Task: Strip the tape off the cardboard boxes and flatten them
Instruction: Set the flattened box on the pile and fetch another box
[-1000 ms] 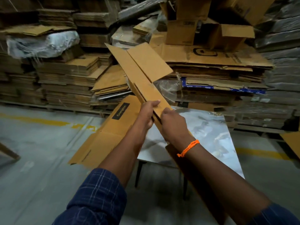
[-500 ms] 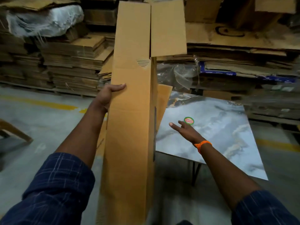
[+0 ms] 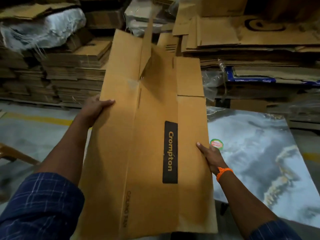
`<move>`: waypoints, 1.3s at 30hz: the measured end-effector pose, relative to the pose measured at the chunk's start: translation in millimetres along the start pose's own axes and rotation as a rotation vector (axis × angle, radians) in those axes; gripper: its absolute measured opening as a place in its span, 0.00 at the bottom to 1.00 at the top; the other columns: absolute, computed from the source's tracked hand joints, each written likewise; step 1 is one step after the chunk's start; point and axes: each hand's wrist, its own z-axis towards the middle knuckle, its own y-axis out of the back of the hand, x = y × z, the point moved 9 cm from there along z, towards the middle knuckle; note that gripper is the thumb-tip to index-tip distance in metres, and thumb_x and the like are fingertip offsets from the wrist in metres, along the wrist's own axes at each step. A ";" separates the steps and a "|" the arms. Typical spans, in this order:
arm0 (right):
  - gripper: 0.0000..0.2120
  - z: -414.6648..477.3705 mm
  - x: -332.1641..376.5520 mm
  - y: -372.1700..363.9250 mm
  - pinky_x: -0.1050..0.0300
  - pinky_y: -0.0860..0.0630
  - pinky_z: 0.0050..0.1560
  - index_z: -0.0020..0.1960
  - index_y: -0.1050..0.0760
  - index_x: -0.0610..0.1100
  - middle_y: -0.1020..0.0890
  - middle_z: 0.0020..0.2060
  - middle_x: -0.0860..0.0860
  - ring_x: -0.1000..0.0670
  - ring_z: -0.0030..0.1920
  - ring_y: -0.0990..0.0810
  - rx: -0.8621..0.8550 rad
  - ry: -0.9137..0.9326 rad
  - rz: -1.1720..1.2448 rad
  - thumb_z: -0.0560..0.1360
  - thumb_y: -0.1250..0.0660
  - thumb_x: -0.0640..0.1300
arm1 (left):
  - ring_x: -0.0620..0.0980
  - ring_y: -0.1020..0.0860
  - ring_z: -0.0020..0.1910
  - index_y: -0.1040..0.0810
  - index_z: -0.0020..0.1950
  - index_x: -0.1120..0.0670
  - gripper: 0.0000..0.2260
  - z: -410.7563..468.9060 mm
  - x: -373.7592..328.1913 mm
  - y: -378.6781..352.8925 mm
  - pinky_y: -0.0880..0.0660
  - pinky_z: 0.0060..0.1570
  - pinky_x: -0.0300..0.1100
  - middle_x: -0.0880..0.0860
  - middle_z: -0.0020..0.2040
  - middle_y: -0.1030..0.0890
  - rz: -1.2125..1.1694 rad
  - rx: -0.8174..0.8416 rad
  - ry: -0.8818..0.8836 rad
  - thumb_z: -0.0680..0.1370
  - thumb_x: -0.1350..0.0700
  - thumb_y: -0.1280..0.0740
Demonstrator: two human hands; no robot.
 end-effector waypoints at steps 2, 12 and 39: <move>0.22 23.6 -3.1 5.7 0.37 0.20 0.58 0.58 0.19 0.40 0.13 0.51 0.44 0.42 0.52 0.14 -0.106 0.024 -0.065 0.70 0.22 0.52 | 0.57 0.17 0.47 0.21 0.63 0.56 0.20 42.8 27.1 -7.7 0.18 0.50 0.56 0.58 0.51 0.16 0.136 -0.066 0.080 0.75 0.51 0.24; 0.14 84.3 -64.1 -23.9 0.43 0.18 0.56 0.52 0.18 0.43 0.14 0.48 0.46 0.44 0.49 0.15 -0.351 -0.095 -0.075 0.73 0.23 0.51 | 0.66 0.22 0.62 0.28 0.70 0.56 0.27 177.6 118.0 -54.3 0.24 0.61 0.61 0.63 0.64 0.21 0.742 0.058 0.093 0.75 0.47 0.26; 0.41 26.2 -150.9 -80.1 0.39 0.20 0.56 0.79 0.38 0.50 0.21 0.62 0.46 0.40 0.58 0.19 -0.427 -0.136 -0.517 0.72 0.23 0.40 | 0.61 0.27 0.70 0.33 0.78 0.49 0.55 117.3 427.1 24.1 0.30 0.70 0.62 0.56 0.74 0.27 0.270 0.343 0.493 0.60 0.16 0.39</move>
